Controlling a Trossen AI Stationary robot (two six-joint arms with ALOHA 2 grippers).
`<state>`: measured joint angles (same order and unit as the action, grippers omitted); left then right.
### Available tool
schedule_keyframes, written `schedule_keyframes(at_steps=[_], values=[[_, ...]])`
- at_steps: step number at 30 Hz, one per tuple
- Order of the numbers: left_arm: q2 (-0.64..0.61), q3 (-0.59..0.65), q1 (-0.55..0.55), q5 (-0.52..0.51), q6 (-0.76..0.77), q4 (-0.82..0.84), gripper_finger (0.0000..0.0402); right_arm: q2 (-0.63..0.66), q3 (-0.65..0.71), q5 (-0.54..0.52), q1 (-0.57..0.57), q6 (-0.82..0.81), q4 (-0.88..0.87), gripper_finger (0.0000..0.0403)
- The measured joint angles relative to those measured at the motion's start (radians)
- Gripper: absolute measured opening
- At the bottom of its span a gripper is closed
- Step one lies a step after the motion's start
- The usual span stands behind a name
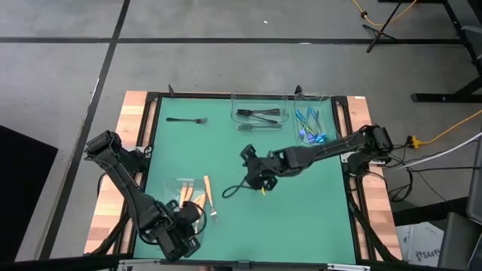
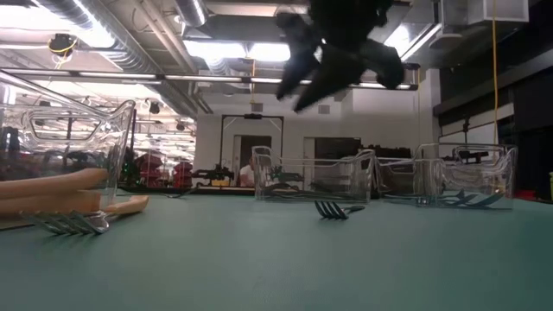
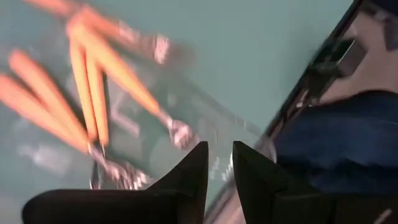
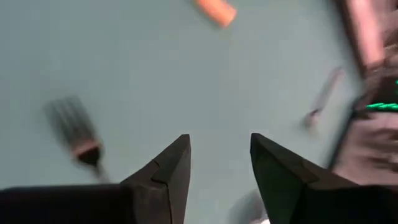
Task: Sort silverware by color (type)
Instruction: Put the black fork into the top left transparent bin
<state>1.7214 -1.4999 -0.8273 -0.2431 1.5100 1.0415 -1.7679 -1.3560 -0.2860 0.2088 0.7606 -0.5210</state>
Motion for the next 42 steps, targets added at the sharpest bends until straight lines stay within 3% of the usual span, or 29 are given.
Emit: schedule_keyframes(at_steps=[5, 12, 28, 38, 42], values=[[0.0, -0.023, 0.024, -0.117, -0.111, 0.004, 0.0068, 0.0, 0.0, 0.14, -0.06, -0.054, -0.144, 0.0154], [0.0, -0.023, 0.096, -0.167, -0.258, 0.005, 0.0068, 0.0, 0.021, 0.256, -0.115, -0.08, -0.209, 0.0154], [0.0, -0.023, 0.243, -0.186, -0.469, 0.001, 0.0068, 0.0, 0.222, 0.28, -0.125, -0.083, -0.057, 0.0154], [0.0, -0.023, 0.279, -0.215, -0.474, 0.0, 0.0068, -0.001, 0.302, 0.28, -0.125, -0.078, 0.114, 0.0154], [0.0, -0.023, 0.279, -0.215, -0.473, -0.007, 0.0068, -0.026, 0.304, 0.332, -0.125, -0.076, 0.132, 0.0154]])
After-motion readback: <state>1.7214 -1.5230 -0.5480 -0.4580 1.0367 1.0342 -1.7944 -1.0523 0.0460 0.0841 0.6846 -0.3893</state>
